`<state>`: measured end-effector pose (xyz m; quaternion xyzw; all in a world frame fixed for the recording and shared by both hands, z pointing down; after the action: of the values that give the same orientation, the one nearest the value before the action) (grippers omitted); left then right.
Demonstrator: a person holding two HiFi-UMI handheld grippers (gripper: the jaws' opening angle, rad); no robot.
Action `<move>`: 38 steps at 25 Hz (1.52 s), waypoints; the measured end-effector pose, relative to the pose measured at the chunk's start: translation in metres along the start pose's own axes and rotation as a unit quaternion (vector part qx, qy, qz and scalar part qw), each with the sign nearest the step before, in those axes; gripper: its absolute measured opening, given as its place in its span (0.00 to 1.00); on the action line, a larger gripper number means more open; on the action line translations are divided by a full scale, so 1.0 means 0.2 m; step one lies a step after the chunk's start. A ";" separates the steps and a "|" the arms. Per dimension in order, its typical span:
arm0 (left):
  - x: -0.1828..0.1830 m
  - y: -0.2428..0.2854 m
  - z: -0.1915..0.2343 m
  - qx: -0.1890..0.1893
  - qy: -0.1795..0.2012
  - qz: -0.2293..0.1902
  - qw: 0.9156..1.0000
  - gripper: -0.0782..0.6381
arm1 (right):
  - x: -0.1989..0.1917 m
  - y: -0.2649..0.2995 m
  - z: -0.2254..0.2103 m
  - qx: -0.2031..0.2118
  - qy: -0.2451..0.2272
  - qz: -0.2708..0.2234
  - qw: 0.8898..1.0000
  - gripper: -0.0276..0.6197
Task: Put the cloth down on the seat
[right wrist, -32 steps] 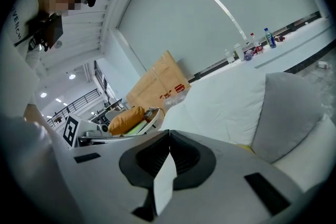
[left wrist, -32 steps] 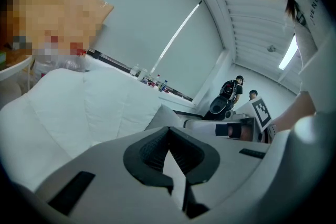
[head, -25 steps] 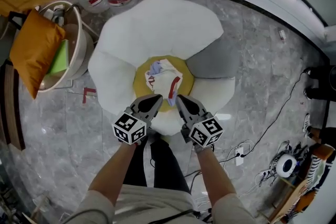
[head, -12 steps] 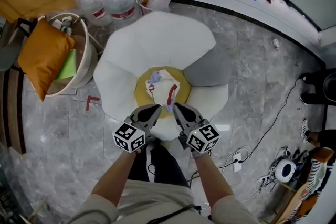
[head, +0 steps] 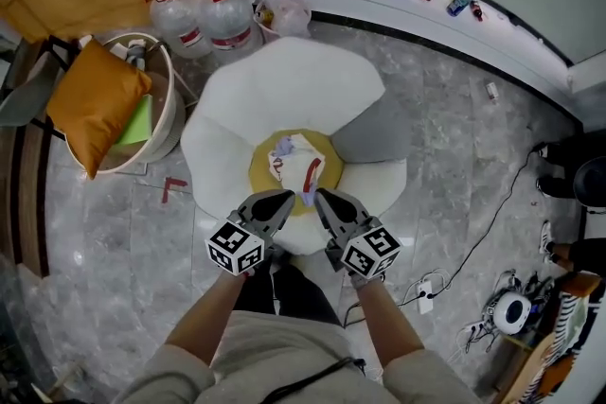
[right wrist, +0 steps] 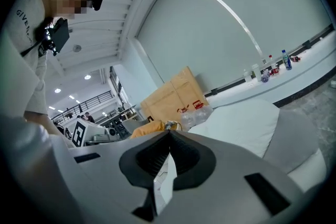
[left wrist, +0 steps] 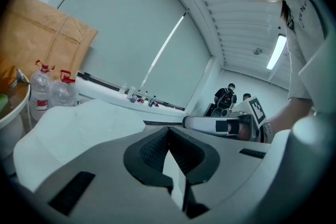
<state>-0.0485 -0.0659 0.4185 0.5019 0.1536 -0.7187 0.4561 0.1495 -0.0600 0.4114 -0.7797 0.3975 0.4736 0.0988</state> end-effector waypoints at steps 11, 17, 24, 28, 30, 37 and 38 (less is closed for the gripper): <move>0.21 -0.14 -0.21 -0.013 0.023 -0.020 0.999 0.13 | 0.25 -0.16 0.24 0.079 -0.055 -0.021 0.995 0.07; 0.33 -0.18 -0.31 -0.024 0.051 -0.036 0.998 0.13 | 0.30 -0.21 0.36 0.080 -0.098 0.012 0.992 0.07; 0.40 -0.24 -0.41 -0.015 0.067 -0.045 0.997 0.13 | 0.36 -0.30 0.43 0.048 -0.125 0.003 0.991 0.07; 0.43 -0.27 -0.44 -0.004 0.075 -0.049 0.996 0.13 | 0.40 -0.35 0.46 0.032 -0.135 -0.010 0.990 0.07; 0.45 -0.29 -0.45 0.002 0.075 -0.054 0.996 0.13 | 0.41 -0.38 0.47 0.031 -0.137 -0.013 0.990 0.07; 0.56 -0.35 -0.51 0.006 0.089 -0.074 0.993 0.13 | 0.49 -0.47 0.54 0.032 -0.152 -0.020 0.988 0.07; 0.57 -0.36 -0.51 0.004 0.092 -0.075 0.993 0.13 | 0.49 -0.47 0.56 0.034 -0.154 -0.020 0.987 0.07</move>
<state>-0.0569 -0.0140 0.2577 0.5551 0.2290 -0.7022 0.3825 0.1666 0.0109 0.2510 -0.7011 0.3779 0.5724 0.1950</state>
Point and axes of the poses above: the fingertips, and each gripper's own axes: y forward along the fingers, z to its left, x out of its top, the point moved 10 cm from there along -y, backward along the fingers, and after that the axes turned 1 degree about y, right-handed, at the moved point
